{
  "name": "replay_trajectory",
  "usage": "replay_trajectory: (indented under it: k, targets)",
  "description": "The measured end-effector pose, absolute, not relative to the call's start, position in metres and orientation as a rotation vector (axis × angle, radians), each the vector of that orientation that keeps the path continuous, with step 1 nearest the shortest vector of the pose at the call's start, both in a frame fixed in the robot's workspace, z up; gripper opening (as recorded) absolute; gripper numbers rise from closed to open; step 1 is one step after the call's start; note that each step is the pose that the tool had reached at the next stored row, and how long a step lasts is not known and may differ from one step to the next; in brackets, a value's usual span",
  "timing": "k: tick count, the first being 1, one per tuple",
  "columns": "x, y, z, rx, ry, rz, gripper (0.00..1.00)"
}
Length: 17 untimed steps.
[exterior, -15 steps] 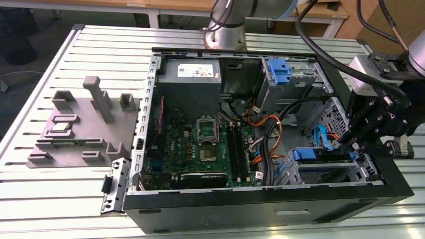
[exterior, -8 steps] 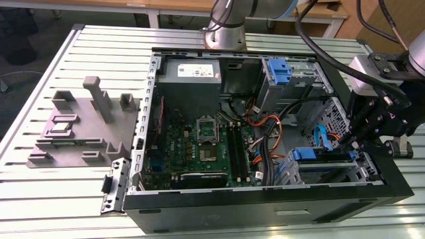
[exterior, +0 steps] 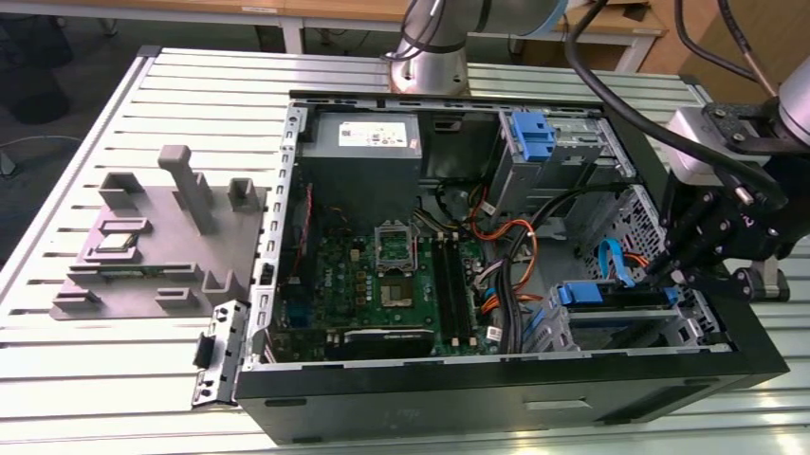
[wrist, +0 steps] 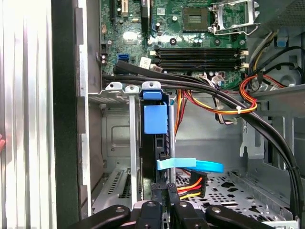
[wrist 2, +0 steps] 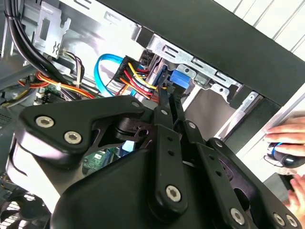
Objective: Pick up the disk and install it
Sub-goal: 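Insert the second disk wire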
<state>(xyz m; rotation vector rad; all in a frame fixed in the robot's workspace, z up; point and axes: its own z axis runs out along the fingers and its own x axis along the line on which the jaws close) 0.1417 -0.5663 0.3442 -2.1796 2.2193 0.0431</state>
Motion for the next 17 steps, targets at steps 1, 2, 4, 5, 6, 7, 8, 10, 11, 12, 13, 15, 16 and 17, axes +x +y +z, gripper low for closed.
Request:
replay_trajectory:
  k: [1, 2, 4, 5, 6, 7, 8, 10, 11, 12, 13, 15, 16, 17]
  targets:
    - [0.1416, -0.5662, 0.3437, -2.187, 2.210, 0.041, 0.16]
    - [0.1415, -0.5663, 0.3433, -2.192, 2.203, 0.039, 0.16]
    - [0.1406, -0.5663, 0.3425, -2.198, 2.193, 0.035, 0.16]
    - [0.1399, -0.5663, 0.3421, -2.200, 2.190, 0.034, 0.16]
    - [0.1389, -0.5663, 0.3417, -2.202, 2.187, 0.033, 0.16]
    - [0.1378, -0.5663, 0.3413, -2.204, 2.184, 0.032, 0.16]
    - [0.1368, -0.5663, 0.3409, -2.206, 2.182, 0.031, 0.16]
    - [0.1353, -0.5663, 0.3403, -2.211, 2.175, 0.030, 0.16]
    - [0.1351, -0.5663, 0.3400, -2.216, 2.170, 0.029, 0.16]
    - [0.1351, -0.5660, 0.3397, -2.222, 2.164, 0.029, 0.16]
    - [0.1351, -0.5654, 0.3395, -2.228, 2.158, 0.029, 0.16]
    - [0.1345, -0.5639, 0.3391, -2.236, 2.149, 0.030, 0.16]
    - [0.1341, -0.5635, 0.3390, -2.238, 2.147, 0.030, 0.16]
    - [0.1335, -0.5630, 0.3390, -2.240, 2.145, 0.030, 0.16]
